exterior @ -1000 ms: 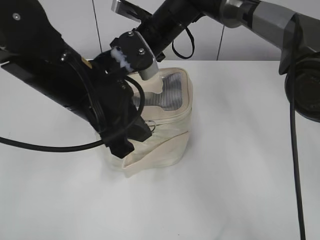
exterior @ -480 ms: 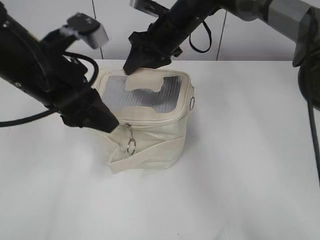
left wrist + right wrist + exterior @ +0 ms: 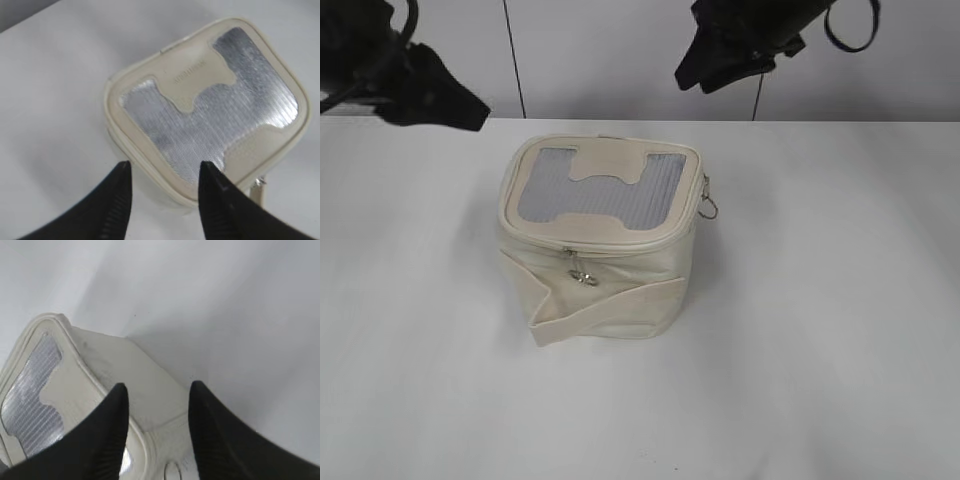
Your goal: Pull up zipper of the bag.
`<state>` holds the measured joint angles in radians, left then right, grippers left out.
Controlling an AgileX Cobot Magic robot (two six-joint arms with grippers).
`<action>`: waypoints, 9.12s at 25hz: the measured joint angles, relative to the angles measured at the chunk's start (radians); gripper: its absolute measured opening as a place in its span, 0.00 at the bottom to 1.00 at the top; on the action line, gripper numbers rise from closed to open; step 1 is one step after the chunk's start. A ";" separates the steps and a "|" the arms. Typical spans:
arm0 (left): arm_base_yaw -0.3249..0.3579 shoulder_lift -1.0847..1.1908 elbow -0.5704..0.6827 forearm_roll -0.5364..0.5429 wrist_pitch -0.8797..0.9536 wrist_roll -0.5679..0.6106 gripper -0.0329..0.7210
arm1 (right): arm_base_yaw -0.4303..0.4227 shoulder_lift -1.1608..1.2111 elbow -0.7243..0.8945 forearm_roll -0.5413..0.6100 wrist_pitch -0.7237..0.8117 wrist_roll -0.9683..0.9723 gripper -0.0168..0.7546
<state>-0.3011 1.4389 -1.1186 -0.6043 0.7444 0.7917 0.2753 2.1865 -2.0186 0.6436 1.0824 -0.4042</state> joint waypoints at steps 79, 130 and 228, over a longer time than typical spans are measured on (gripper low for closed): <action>-0.105 0.834 -0.816 -0.261 0.421 0.301 0.10 | 0.084 -0.356 1.156 1.173 -0.741 -1.379 0.45; -0.112 0.833 -0.816 -0.252 0.370 0.115 0.09 | 0.395 -0.496 1.202 1.004 -0.662 -1.045 0.03; 0.300 -1.445 0.579 0.500 0.310 -0.679 0.32 | -0.221 -2.193 1.520 -0.630 -0.036 0.392 0.50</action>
<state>-0.0007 -0.0065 -0.5392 -0.1045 1.0548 0.1124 0.0544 -0.0070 -0.4986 0.0137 1.0465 -0.0122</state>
